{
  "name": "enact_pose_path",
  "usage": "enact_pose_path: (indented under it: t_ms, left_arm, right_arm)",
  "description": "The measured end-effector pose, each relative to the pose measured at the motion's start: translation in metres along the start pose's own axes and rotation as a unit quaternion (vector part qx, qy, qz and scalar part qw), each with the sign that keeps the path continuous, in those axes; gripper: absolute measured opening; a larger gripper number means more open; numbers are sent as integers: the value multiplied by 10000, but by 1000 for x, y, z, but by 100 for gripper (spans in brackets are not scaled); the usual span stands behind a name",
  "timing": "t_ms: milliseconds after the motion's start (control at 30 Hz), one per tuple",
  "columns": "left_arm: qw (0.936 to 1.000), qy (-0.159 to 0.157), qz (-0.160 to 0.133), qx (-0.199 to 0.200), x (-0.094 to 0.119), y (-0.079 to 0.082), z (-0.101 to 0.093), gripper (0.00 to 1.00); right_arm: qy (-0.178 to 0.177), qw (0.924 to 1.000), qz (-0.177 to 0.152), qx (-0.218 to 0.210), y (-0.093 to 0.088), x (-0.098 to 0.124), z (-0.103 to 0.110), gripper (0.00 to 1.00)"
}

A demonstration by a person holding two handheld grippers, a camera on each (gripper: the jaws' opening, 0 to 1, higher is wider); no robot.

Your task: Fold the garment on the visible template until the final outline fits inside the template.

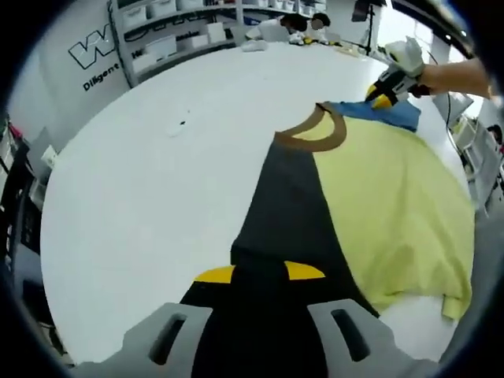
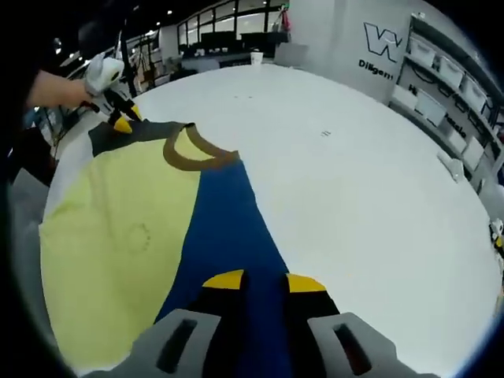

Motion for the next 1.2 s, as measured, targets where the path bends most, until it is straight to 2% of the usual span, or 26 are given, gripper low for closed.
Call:
enact_pose_path:
  t_ms: [33,67,100,300,533,700,767,833,900,1000,1100,1200]
  left_arm:
    - [9994,254,196,-96,1,-4,7,7]
    - [9996,265,-63,47,0,0,12,6]
    - [9993,210,0,311,1,-5,14,8]
    - [9988,402,72,286,4,-6,22,9]
    - [9962,579,51,651,1,-6,40,12]
    - [9949,567,84,834,1,-5,41,14]
    - [9947,626,134,807,3,-7,41,19]
    - [9936,731,102,853,13,-9,40,21]
    - [9931,596,-285,972,24,-6,32,21]
    - [9922,389,-780,887,50,-10,8,22]
    - [9920,184,-924,842,67,-27,-17,22]
    - [9935,-13,-878,721,75,-48,-44,22]
  right_arm:
    - [-20,10000,-16,-14,2,0,1,9]
    - [-29,10000,-37,-20,4,-1,0,8]
    - [-49,10000,-55,-25,7,-2,0,7]
    - [-184,9997,-141,47,29,-13,-4,8]
    - [-286,9994,-169,80,50,-25,-11,7]
    - [-331,9994,-95,87,60,-30,-14,7]
    - [-445,9988,47,183,59,-27,-17,13]
    - [-452,9987,-204,119,60,-18,-15,15]
    - [-363,9985,-393,130,57,-4,-5,15]
    - [-252,9966,-637,461,50,14,17,16]
    - [-181,9955,-727,580,39,27,38,17]
    - [-50,9947,-786,663,23,39,64,19]
Point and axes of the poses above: the point that each gripper's makers call its tool centre point, and the gripper's own axes: x roughly backward along the fingers, z roughly to its left, y roughly out of its top, the point moved 7 cm from there along x, roughly backward along the fingers, and after that the axes turned 9 degrees about z, right-handed, at the moved point
